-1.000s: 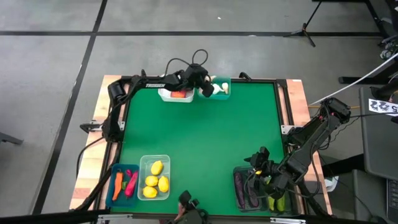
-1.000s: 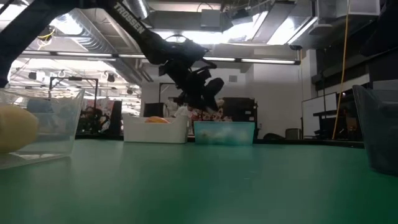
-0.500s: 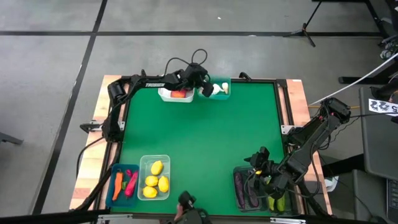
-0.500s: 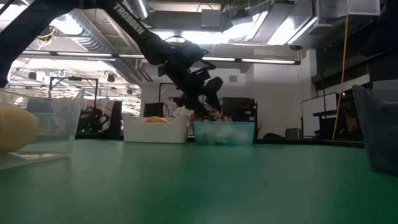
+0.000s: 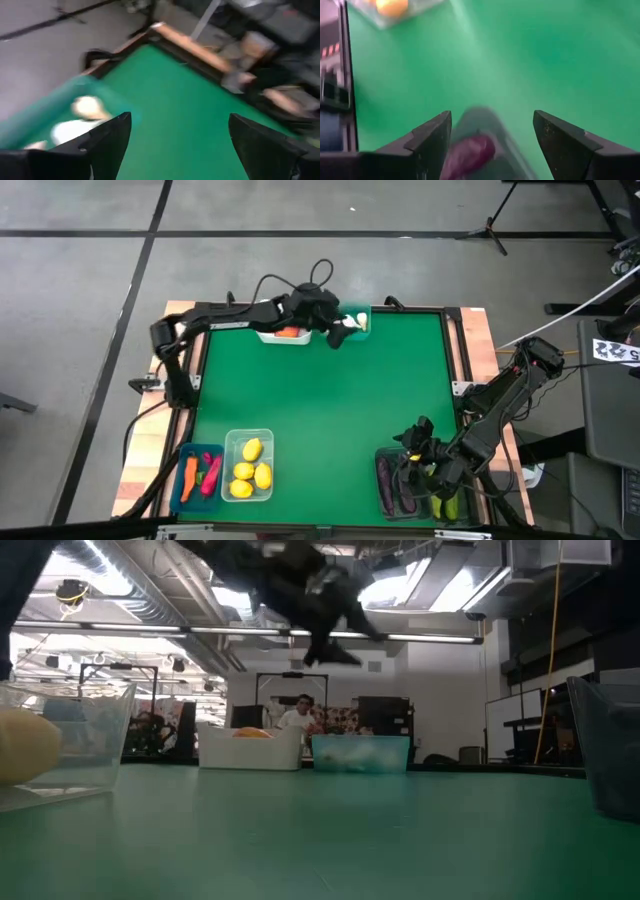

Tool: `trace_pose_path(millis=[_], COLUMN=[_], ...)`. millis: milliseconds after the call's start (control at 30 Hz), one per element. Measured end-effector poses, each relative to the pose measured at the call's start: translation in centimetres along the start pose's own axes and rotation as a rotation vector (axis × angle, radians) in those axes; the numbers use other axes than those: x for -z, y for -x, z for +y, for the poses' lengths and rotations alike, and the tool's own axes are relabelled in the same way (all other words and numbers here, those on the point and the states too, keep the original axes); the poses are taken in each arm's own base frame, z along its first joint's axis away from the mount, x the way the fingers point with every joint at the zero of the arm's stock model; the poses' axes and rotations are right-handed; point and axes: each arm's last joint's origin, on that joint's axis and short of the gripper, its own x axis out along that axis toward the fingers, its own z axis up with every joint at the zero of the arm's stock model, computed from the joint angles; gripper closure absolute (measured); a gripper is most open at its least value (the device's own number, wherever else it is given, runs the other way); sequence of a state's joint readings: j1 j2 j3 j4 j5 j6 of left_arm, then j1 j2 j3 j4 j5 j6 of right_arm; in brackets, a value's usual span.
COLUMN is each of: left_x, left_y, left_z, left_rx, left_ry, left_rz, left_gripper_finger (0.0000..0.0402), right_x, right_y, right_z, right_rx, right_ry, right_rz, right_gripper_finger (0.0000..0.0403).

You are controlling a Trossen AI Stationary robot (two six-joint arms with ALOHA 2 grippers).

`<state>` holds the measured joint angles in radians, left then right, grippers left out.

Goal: Sort produce into baskets
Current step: Return to Home Position

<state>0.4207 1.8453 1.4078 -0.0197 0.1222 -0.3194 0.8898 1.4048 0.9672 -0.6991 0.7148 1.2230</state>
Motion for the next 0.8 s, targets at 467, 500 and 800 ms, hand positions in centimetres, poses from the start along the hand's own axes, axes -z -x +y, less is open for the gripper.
trace_pose_path(millis=[467, 500, 800], left_x=[0.4, 0.4, 2.2], left_y=[11.9, 13.0, 23.2], left_z=[-13.0, -13.9, -18.2], left_rx=[0.586, 0.618, 0.752], left_ry=[-0.315, -0.360, -0.631], left_rz=[0.176, 0.154, -0.124], left_gripper_finger=[0.0075, 0.0075, 0.0075], right_x=[-2.2, -2.9, -9.4], right_y=[1.2, 1.5, 5.4], right_z=[2.0, 2.2, -0.2], right_rx=[-0.222, -0.259, -0.590], right_ry=[0.224, 0.248, 0.521], right_rz=[-0.149, -0.178, -0.421], right_gripper_finger=[0.0123, 0.0123, 0.0123])
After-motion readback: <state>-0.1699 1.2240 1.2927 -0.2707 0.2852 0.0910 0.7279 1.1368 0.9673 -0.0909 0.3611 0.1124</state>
